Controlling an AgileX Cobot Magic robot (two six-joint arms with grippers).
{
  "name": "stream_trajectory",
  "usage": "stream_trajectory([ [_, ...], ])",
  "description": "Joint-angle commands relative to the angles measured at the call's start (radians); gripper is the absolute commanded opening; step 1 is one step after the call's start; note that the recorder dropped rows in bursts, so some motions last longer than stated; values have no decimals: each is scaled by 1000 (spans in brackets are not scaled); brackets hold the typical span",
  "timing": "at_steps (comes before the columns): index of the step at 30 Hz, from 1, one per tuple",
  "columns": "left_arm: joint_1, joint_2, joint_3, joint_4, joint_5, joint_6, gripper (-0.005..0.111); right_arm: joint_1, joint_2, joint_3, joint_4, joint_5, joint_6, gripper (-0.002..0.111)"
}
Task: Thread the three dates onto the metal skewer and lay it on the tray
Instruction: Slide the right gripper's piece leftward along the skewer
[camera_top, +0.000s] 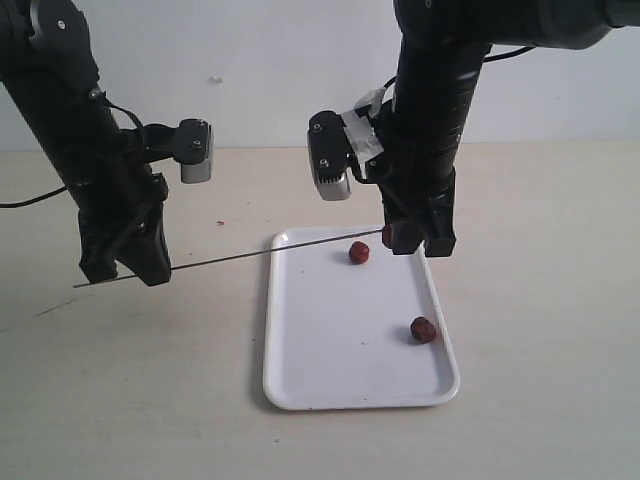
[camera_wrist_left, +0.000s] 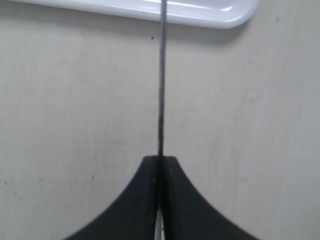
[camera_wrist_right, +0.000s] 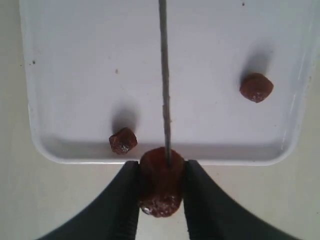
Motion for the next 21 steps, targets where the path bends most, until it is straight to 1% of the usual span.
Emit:
stream_trajectory([
  [1,-15,-2,3,26,-4,-11,0,1,-3,-2,-7,5,-2,29],
  [6,-22,-2,3,22,-4,-11,0,1,-3,-2,-7,5,-2,29],
  [9,-37,-2,3,22,-6,-11,0,1,-3,-2,-7,5,-2,29],
  [13,-63,-2,3,29,-31,-18,0,25,-3,-2,-7,5,-2,29],
  [21,-63,-2,3,15,-33,-27,0,95,7,-2,-2,5,6,29],
])
